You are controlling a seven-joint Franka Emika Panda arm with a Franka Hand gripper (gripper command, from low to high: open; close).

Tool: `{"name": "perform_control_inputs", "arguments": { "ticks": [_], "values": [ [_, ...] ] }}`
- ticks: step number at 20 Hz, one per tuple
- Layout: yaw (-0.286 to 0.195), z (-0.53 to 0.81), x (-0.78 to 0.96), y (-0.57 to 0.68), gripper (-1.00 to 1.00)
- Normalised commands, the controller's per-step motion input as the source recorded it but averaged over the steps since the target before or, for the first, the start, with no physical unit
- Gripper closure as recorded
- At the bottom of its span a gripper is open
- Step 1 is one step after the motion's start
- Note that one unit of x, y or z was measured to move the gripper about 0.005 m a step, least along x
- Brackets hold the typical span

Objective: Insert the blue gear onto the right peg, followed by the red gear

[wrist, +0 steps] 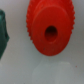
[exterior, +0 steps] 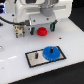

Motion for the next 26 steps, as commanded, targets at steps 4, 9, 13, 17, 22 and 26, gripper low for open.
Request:
{"name": "perform_control_inputs", "arguments": {
  "ticks": [4, 9, 13, 17, 22, 26],
  "values": [
    [0.0, -0.17, -0.17, 0.01, 1.0],
    [0.0, -0.06, -0.25, 0.04, 1.0],
    [0.0, 0.0, -0.18, 0.03, 1.0],
    [0.0, 0.07, -0.05, 0.01, 1.0],
    [0.0, 0.42, 0.12, -0.02, 1.0],
    [0.0, 0.45, 0.35, -0.12, 1.0]
  ]
}}
